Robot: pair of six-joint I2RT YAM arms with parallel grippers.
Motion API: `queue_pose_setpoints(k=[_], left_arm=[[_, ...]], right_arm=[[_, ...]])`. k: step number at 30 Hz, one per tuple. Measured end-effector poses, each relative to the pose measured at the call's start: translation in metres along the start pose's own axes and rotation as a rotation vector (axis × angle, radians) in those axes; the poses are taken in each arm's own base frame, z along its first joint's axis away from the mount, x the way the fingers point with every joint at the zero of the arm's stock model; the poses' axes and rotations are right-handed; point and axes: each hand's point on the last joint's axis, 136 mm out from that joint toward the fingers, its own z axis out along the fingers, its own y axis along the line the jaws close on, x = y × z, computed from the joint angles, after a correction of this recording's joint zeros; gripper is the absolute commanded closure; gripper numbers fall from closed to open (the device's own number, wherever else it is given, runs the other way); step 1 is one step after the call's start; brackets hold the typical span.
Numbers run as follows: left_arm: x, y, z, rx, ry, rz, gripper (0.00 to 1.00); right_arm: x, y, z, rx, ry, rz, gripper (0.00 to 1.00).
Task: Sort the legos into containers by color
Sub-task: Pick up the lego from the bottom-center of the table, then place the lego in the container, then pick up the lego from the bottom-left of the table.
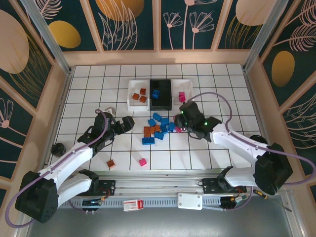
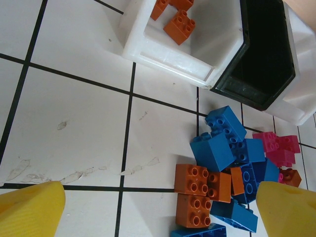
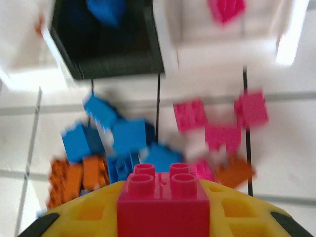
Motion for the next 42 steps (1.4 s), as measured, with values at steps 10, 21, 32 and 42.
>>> queue_pose_setpoints(k=[10, 21, 32, 42], left_arm=[[0.002, 0.002, -0.001, -0.009, 0.008, -0.001, 0.01], [0.003, 0.006, -0.003, -0.026, 0.008, -0.001, 0.01], [0.003, 0.011, -0.005, -0.052, 0.004, -0.003, 0.01], [0.036, 0.045, -0.017, -0.162, 0.075, -0.117, 0.1]], right_arm=[[-0.089, -0.019, 0.076, 0.087, -0.081, 0.042, 0.72], [-0.121, -0.042, 0.126, 0.131, -0.074, 0.085, 0.34], [-0.102, -0.02, 0.104, 0.074, -0.071, 0.049, 0.32], [-0.016, 0.011, 0.062, -0.019, -0.011, -0.031, 0.32]])
